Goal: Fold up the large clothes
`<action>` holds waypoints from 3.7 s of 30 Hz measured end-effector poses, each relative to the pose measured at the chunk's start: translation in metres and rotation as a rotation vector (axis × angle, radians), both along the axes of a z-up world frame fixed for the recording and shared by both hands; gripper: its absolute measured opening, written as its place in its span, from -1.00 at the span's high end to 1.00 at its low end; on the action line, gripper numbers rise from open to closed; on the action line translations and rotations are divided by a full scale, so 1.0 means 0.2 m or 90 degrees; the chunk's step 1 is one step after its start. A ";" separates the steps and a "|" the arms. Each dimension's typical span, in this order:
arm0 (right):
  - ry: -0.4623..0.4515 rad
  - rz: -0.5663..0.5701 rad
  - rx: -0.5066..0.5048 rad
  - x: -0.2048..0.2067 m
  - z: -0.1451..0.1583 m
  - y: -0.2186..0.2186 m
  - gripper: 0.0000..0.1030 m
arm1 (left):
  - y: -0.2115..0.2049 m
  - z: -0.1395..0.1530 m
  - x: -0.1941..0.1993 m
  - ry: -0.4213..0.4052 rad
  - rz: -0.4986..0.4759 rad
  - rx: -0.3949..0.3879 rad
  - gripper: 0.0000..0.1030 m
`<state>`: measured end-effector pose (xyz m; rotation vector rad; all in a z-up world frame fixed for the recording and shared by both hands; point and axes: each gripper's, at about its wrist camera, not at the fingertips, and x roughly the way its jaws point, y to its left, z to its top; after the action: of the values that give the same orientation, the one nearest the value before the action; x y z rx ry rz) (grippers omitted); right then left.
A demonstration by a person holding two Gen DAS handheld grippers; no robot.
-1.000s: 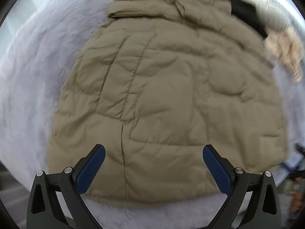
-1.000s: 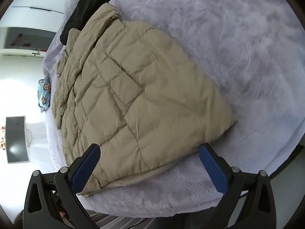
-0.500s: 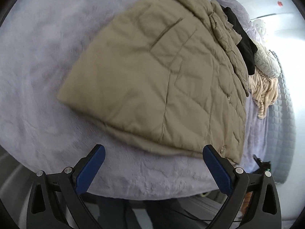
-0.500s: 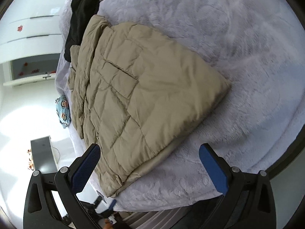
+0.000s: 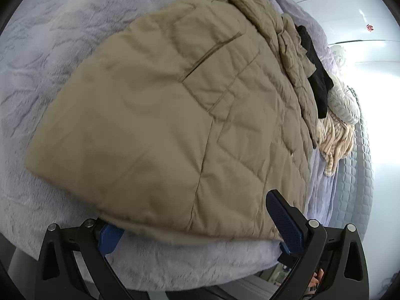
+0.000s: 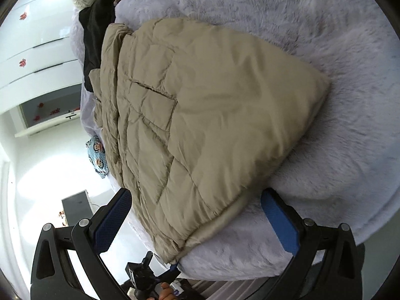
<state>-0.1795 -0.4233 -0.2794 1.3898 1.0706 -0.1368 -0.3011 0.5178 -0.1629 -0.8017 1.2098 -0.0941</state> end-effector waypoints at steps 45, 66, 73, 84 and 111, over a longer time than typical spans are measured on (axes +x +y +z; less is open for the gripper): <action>-0.143 0.359 -0.374 2.03 0.61 -0.06 0.87 | -0.25 0.73 1.77 -0.151 -0.037 0.399 0.75; -0.112 0.371 -0.401 2.33 0.37 -0.04 0.70 | -0.22 0.68 1.89 -0.225 -0.049 0.456 -0.90; -0.183 0.410 -0.393 2.17 0.56 0.07 -0.02 | -0.38 0.69 1.86 -0.236 -0.148 0.427 -0.22; -0.116 0.436 -0.492 2.35 0.19 0.08 0.66 | -0.57 0.34 2.15 -0.214 -0.143 0.489 0.01; -0.004 0.314 -0.503 2.29 0.13 -0.36 0.70 | 0.05 0.33 2.14 -0.102 -0.021 0.613 -0.26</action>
<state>0.2790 -0.4960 -0.2528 0.4042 1.1486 -0.1676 0.1265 0.5286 -0.0965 0.0714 0.9546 0.3715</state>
